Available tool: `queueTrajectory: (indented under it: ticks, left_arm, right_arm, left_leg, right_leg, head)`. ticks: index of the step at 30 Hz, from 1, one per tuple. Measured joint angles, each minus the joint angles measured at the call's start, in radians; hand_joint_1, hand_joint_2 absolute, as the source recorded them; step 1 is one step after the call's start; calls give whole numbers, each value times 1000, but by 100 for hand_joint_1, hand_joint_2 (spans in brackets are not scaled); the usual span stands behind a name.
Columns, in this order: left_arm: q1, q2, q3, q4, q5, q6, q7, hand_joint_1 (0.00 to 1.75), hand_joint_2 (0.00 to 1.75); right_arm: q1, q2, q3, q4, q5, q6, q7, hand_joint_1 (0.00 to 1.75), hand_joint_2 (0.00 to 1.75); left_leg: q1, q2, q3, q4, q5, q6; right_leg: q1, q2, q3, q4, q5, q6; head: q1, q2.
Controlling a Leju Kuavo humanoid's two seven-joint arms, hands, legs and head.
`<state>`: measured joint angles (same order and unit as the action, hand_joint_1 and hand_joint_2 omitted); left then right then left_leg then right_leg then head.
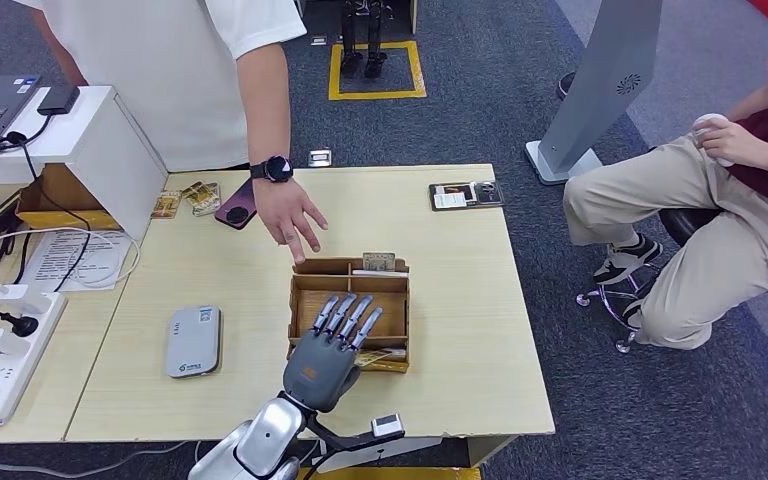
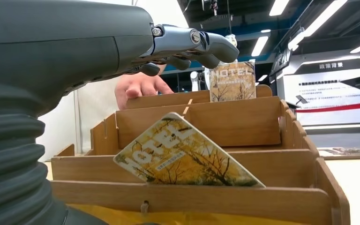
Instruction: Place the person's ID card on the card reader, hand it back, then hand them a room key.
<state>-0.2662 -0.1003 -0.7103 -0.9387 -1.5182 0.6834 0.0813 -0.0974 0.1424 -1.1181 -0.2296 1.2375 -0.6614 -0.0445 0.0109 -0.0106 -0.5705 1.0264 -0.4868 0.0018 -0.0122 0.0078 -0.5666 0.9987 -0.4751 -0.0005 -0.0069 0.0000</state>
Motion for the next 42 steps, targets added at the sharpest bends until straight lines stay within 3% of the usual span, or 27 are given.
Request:
queueTrajectory:
  ticks: [1,4,5,6,31,42]
  left_arm:
    - [0,0,0,1,6,0,-5,21,175]
    - [0,0,-1,1,39,3,-29,143,175]
    - [0,0,-1,1,49,4,-36,169,175]
    - [0,0,-1,1,57,5,-41,175,175]
    - [0,3,-2,-2,137,7,-97,175,175]
    - [20,13,-1,-74,129,7,-121,175,175]
  right_arm:
    - [0,0,0,0,0,0,0,0,175]
    - [0,0,0,0,1,0,-2,0,175]
    - [0,0,0,0,1,0,-2,0,175]
    - [0,0,0,0,1,0,-2,0,175]
    - [0,0,2,0,7,0,-4,0,175]
    - [-1,0,6,0,10,-1,-3,0,175]
  left_leg:
    - [0,0,0,0,0,0]
    - [0,0,0,0,0,0]
    - [0,0,0,0,0,0]
    - [0,0,0,0,0,0]
    - [0,0,0,0,0,0]
    - [0,0,0,0,0,0]
  right_leg:
    - [0,0,0,0,0,0]
    - [0,0,0,0,0,0]
    - [0,0,0,0,0,0]
    - [0,0,0,0,0,0]
    - [0,0,0,0,0,0]
    - [0,0,0,0,0,0]
  head:
    - [0,0]
    - [0,0]
    - [0,0]
    - [0,0]
    - [0,0]
    - [0,0]
